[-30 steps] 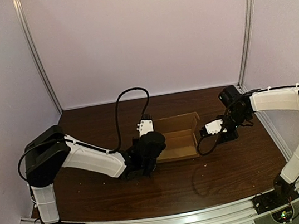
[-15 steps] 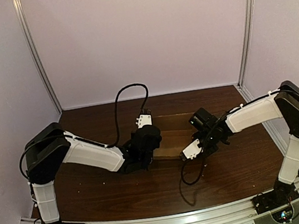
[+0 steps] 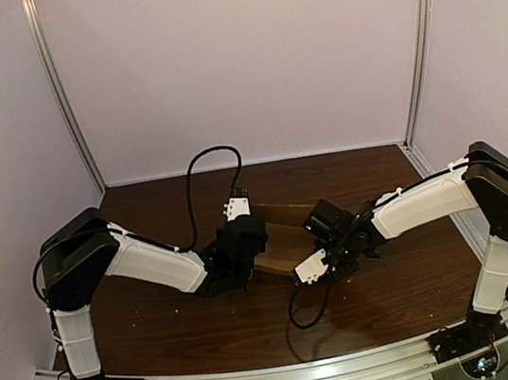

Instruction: Fold the paper box

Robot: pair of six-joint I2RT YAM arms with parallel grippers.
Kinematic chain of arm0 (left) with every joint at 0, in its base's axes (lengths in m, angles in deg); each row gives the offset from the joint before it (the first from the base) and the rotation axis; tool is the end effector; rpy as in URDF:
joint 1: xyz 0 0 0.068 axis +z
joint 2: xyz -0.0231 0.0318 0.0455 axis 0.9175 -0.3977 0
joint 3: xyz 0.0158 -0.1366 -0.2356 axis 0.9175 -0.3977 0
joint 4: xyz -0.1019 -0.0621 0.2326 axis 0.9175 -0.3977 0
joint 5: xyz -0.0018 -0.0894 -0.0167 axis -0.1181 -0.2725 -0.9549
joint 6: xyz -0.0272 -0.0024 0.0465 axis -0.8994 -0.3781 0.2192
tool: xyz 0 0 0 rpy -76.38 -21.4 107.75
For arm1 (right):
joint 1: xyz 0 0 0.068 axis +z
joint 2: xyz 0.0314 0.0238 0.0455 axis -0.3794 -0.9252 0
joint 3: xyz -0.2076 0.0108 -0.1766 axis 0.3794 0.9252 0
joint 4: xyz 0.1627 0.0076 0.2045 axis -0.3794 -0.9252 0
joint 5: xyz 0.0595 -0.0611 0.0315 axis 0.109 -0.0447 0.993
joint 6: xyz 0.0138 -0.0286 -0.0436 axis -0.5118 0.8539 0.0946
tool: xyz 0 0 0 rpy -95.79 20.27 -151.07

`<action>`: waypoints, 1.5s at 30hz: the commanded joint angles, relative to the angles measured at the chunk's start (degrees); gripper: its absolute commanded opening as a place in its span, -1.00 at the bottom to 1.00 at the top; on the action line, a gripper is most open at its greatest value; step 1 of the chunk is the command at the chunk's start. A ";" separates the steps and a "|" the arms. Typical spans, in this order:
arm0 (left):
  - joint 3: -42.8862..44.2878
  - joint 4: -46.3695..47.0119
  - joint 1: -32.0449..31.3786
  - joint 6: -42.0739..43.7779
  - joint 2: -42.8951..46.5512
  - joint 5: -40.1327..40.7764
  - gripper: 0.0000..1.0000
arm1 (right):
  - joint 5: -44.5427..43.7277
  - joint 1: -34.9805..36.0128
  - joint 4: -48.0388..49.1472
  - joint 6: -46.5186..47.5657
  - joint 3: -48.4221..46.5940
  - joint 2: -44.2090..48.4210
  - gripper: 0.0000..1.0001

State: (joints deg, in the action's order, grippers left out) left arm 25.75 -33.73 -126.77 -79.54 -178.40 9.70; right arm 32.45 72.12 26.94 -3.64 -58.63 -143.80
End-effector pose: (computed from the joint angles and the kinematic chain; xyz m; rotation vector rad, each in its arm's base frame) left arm 0.2299 -0.3451 0.1520 0.0219 1.8212 -0.1226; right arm 0.2191 0.2554 0.1427 -2.2322 1.5381 -0.1604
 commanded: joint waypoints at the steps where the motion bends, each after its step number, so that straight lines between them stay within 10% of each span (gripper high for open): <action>1: -4.13 -12.39 -1.41 -3.89 -2.57 -7.74 -1.00 | 5.41 3.03 -1.73 -6.23 -2.99 -0.22 -0.68; 11: -5.51 -14.07 -1.41 -5.00 -1.49 -7.77 -1.00 | 5.84 7.32 -10.85 -8.67 -4.55 2.68 -0.61; 23: -7.96 -9.02 -1.38 0.59 -2.07 -6.02 -1.00 | 9.16 2.77 -31.62 -2.29 9.96 34.75 -0.23; 33: -9.09 -7.65 -1.32 4.55 0.32 -7.78 -1.00 | 25.96 -21.94 -24.83 -1.79 -5.33 20.94 -0.15; 45: -7.17 -8.55 -0.34 8.38 1.47 -10.68 -1.00 | 33.84 -22.51 -20.89 0.65 -15.42 3.56 0.06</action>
State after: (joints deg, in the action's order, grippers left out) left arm 19.08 -33.95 -127.62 -74.16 -175.99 4.80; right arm 62.81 49.32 5.94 -5.14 -72.03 -137.15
